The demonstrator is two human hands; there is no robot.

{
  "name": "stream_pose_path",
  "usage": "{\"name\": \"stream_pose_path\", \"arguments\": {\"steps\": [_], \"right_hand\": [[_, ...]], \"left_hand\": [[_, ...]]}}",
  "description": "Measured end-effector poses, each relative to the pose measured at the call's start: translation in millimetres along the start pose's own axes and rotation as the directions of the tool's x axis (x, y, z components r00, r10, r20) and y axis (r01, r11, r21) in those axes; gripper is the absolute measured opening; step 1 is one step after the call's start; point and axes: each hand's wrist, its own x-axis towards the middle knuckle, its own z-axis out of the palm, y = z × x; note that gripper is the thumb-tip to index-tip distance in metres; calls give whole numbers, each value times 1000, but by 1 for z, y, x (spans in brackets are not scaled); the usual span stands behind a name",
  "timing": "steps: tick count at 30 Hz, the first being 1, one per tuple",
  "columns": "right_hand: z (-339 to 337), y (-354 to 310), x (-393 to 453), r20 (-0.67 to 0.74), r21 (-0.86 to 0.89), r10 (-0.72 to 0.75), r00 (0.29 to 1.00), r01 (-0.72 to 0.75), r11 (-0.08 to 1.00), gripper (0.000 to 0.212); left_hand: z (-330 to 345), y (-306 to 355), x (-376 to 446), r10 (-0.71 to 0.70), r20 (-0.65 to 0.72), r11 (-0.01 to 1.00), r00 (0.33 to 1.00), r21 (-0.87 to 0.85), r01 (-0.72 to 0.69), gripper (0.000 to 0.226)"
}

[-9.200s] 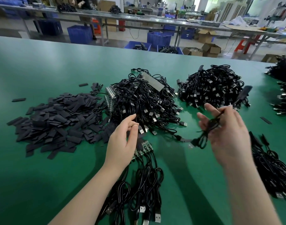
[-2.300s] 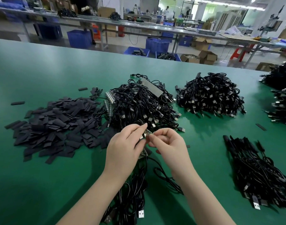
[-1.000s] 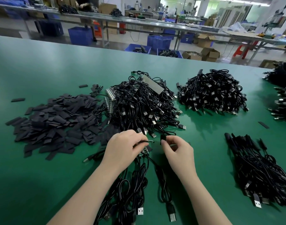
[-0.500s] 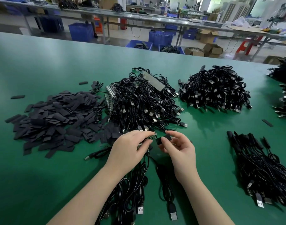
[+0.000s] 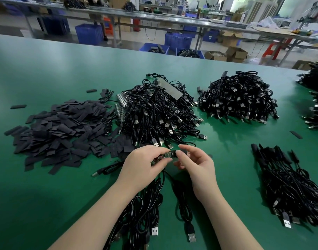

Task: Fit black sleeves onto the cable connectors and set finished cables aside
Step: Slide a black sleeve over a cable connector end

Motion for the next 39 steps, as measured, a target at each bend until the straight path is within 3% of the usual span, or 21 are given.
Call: {"name": "stream_pose_path", "arguments": {"steps": [15,21,31,39], "right_hand": [[1,-4,-2,47,-51,15,999,-12,999,22],[-2,-8,-4,147,-11,40,988,-39,999,28],[2,-10,-7,104,-7,7,994,-7,1000,23],[6,-9,-7,-5,-115,-70,998,69,991,27]], "left_hand": [[-2,0,1,-8,40,1000,999,-14,8,29],[1,-3,1,-68,32,987,997,-145,72,31],[2,-4,1,-40,-1,980,999,-196,39,28],[1,-3,2,-8,13,992,1000,-123,9,20]]}}
